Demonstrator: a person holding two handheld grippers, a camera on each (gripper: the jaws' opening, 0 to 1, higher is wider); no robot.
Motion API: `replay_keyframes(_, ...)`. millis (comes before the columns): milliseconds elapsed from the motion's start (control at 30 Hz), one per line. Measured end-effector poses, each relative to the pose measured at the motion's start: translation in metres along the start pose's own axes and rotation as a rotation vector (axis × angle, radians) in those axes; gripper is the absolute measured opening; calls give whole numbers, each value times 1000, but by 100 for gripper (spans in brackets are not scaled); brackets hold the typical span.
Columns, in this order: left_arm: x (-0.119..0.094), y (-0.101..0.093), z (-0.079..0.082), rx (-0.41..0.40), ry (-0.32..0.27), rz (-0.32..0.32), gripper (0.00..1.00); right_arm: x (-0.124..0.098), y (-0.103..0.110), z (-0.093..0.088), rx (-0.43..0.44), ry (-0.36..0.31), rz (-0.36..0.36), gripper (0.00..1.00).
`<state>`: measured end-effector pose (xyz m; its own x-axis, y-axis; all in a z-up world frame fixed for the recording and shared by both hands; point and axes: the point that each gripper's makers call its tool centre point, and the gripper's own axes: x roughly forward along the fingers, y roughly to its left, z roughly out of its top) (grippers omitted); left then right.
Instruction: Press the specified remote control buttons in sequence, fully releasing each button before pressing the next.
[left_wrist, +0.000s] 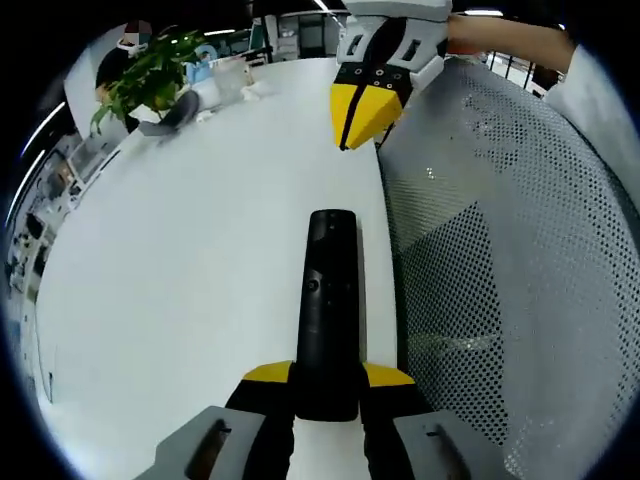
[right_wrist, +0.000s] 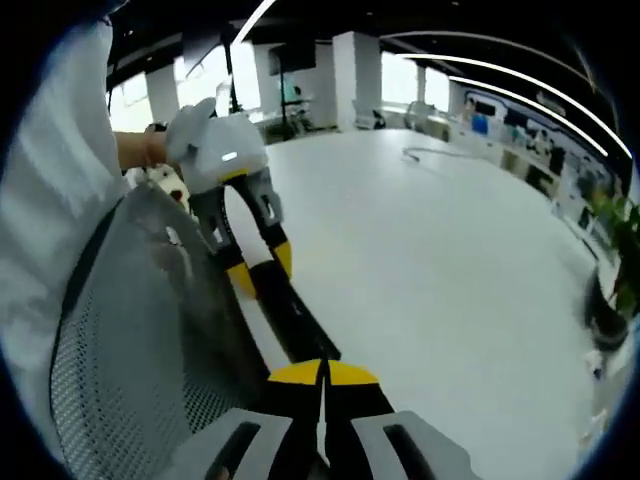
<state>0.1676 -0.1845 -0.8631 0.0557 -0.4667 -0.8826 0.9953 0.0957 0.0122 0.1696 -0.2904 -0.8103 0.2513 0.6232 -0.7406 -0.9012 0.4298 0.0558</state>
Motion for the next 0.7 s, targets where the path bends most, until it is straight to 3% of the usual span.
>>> replay_keyframes(133,-1,0,-1,-27,-10,12,24,18,2,-10,-62,112,49,0)
replay_keyframes(400,-1,0,-1,-26,-11,10,24,38,-2,-17,-142,222,68,0)
replay_keyframes(700,-1,0,-2,-12,8,-6,24,44,-1,-13,-195,227,83,0)
